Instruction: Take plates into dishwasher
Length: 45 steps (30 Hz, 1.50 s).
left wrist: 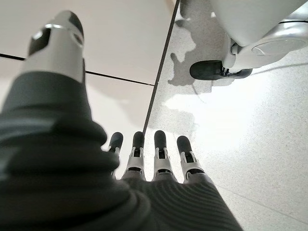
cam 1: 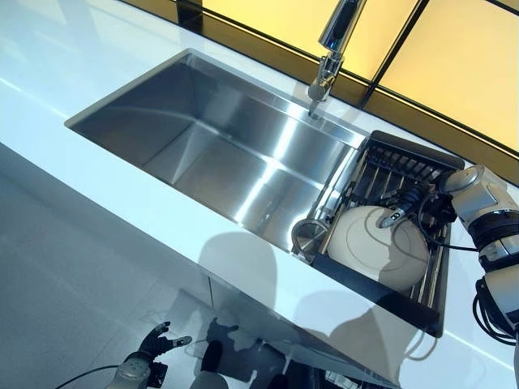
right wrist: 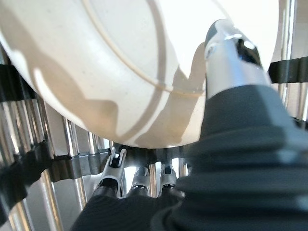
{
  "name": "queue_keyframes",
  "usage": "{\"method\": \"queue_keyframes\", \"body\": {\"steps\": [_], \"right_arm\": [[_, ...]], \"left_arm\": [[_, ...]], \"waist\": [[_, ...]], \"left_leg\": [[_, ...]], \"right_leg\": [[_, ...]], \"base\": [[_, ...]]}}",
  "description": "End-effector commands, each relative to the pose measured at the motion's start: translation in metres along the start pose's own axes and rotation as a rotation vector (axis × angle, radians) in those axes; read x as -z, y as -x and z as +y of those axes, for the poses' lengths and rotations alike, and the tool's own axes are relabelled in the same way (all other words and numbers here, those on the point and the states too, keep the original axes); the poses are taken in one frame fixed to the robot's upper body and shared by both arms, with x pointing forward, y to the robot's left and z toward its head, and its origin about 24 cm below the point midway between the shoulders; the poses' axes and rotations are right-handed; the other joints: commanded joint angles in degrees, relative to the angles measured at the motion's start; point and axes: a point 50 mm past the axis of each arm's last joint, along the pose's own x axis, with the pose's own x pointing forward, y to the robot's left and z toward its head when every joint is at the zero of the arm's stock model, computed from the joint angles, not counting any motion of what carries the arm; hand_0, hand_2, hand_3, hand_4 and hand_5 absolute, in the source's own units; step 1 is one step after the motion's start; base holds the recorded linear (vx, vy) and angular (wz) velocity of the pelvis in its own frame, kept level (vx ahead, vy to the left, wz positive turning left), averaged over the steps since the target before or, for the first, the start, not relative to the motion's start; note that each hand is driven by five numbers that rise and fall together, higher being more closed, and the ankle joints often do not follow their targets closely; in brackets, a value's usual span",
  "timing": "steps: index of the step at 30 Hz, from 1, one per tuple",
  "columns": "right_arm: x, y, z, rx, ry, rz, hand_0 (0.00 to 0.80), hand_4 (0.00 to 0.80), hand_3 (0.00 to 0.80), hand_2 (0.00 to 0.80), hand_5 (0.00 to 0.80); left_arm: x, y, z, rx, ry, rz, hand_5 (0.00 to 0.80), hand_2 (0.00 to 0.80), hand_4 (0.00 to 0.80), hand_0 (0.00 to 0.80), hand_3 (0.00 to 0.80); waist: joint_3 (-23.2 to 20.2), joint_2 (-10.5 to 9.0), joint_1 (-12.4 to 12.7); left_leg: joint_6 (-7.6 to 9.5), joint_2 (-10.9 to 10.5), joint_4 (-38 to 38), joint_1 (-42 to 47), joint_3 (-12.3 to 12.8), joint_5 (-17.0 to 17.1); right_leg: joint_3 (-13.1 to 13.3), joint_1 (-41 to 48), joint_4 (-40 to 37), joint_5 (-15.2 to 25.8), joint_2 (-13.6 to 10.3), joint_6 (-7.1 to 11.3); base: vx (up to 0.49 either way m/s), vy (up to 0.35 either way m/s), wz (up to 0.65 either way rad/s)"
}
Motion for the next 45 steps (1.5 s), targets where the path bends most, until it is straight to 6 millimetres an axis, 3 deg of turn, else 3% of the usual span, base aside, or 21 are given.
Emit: {"method": "queue_keyframes", "body": {"steps": [1,17,21,24,26,30,31,35,36,37,39,40,45], "right_arm": [[0.012,-0.046,0.088,-0.654,0.057,0.025,0.000,0.000,0.000,0.000,0.000],[0.007,-0.053,0.103,-0.642,0.081,-0.012,0.000,0.000,0.000,0.000,0.000],[0.003,-0.054,0.102,-0.618,0.083,-0.030,0.141,0.141,0.141,0.141,0.141],[0.002,-0.054,0.102,-0.601,0.077,-0.037,0.151,0.151,0.151,0.151,0.151],[0.001,-0.054,0.101,-0.598,0.077,-0.036,0.072,0.072,0.072,0.072,0.072],[-0.001,-0.053,0.100,-0.595,0.076,-0.044,0.050,0.050,0.050,0.050,0.050],[-0.001,-0.053,0.100,-0.598,0.074,-0.046,0.000,0.000,0.000,0.000,0.000],[-0.001,-0.053,0.100,-0.598,0.074,-0.050,0.000,0.000,0.000,0.000,0.000],[-0.001,-0.053,0.100,-0.591,0.077,-0.059,0.053,0.053,0.053,0.053,0.053],[-0.002,-0.054,0.100,-0.587,0.073,-0.062,0.188,0.188,0.188,0.188,0.188],[-0.003,-0.053,0.100,-0.583,0.077,-0.068,0.734,0.734,0.734,0.734,0.734],[-0.003,-0.053,0.100,-0.580,0.077,-0.071,0.800,0.800,0.800,0.800,0.800],[-0.006,-0.054,0.098,-0.546,0.070,-0.094,0.800,0.800,0.800,0.800,0.800]], "left_arm": [[0.023,0.006,-0.004,-0.007,-0.048,0.060,0.000,0.000,0.000,0.000,0.000],[0.042,0.011,-0.005,-0.015,-0.046,0.112,0.000,0.000,0.000,0.000,0.000],[0.044,0.012,-0.006,-0.012,-0.052,0.119,0.000,0.000,0.000,0.000,0.000],[0.044,0.012,-0.006,-0.012,-0.053,0.117,0.000,0.000,0.000,0.000,0.000],[0.043,0.011,-0.006,-0.013,-0.051,0.114,0.000,0.000,0.000,0.000,0.000],[0.041,0.011,-0.004,-0.018,-0.051,0.111,0.000,0.000,0.000,0.000,0.000],[0.041,0.011,-0.004,-0.019,-0.050,0.111,0.000,0.000,0.000,0.000,0.000],[0.041,0.011,-0.004,-0.021,-0.050,0.108,0.000,0.000,0.000,0.000,0.000],[0.042,0.011,-0.005,-0.019,-0.050,0.109,0.000,0.000,0.000,0.000,0.000],[0.042,0.011,-0.005,-0.018,-0.050,0.110,0.000,0.000,0.000,0.000,0.000],[0.042,0.011,-0.005,-0.017,-0.051,0.110,0.000,0.000,0.000,0.000,0.000],[0.042,0.011,-0.005,-0.017,-0.052,0.109,0.000,0.000,0.000,0.000,0.000],[0.041,0.011,-0.005,-0.015,-0.056,0.106,0.000,0.000,0.000,0.000,0.000]], "waist": [[-4.2,0.20,-1.0],[-8.2,-0.85,-1.3],[-8.4,-0.88,-1.3],[-8.4,-0.86,-1.4],[-8.3,-0.85,-1.4],[-8.0,-0.87,-1.3],[-7.9,-0.85,-1.3],[-7.7,-0.84,-1.3],[-7.6,-0.77,-1.3],[-7.6,-0.73,-1.4],[-7.5,-0.69,-1.3],[-7.4,-0.69,-1.3],[-7.4,-0.74,-1.3]], "left_leg": [[0.17,-0.5,-0.2,-1.9,0.4,-1.0],[0.01,-0.6,-0.8,0.0,0.8,-1.4],[0.05,-0.6,-0.9,0.3,0.7,-1.4],[0.07,-0.6,-1.0,0.3,0.7,-1.4],[0.09,-0.6,-1.0,0.1,0.8,-1.4],[0.16,-0.7,-0.9,-0.1,0.8,-1.4],[0.18,-0.7,-0.9,-0.1,0.7,-1.3],[0.19,-0.7,-0.9,-0.1,0.7,-1.4],[0.18,-0.7,-0.9,-0.1,0.6,-1.3],[0.20,-0.8,-0.9,-0.2,0.6,-1.3],[0.19,-0.8,-0.8,-0.3,0.6,-1.3],[0.19,-0.8,-0.8,-0.3,0.6,-1.3],[0.17,-0.7,-0.9,-0.2,0.6,-1.3]], "right_leg": [[2.6,-5.5,7.9,0.3,-3.1,4.33],[2.3,-3.0,6.3,0.1,-2.6,4.28],[2.3,-2.7,6.1,0.3,-2.5,4.34],[2.3,-2.7,6.0,0.4,-2.5,4.40],[2.3,-2.8,5.9,0.4,-2.5,4.36],[2.3,-2.9,5.9,0.5,-2.5,4.39],[2.3,-2.9,5.9,0.5,-2.5,4.36],[2.2,-3.0,6.0,0.5,-2.5,4.36],[2.2,-3.0,5.9,0.6,-2.5,4.34],[2.3,-3.0,5.9,0.6,-2.5,4.31],[2.3,-3.1,6.0,0.6,-2.5,4.31],[2.3,-3.1,6.0,0.6,-2.5,4.33],[2.2,-3.0,5.8,0.6,-2.4,4.27]], "base": [[0.000,0.000,0.00],[0.016,0.003,0.00],[0.020,-0.007,-0.18],[0.005,-0.010,-0.07],[0.000,0.000,0.00],[-0.002,-0.001,-0.02],[0.000,0.000,0.00],[0.000,0.000,0.00],[0.000,0.000,0.00],[0.000,0.000,0.00],[0.000,0.000,0.00],[0.000,0.000,0.00],[0.000,0.000,0.00]]}}
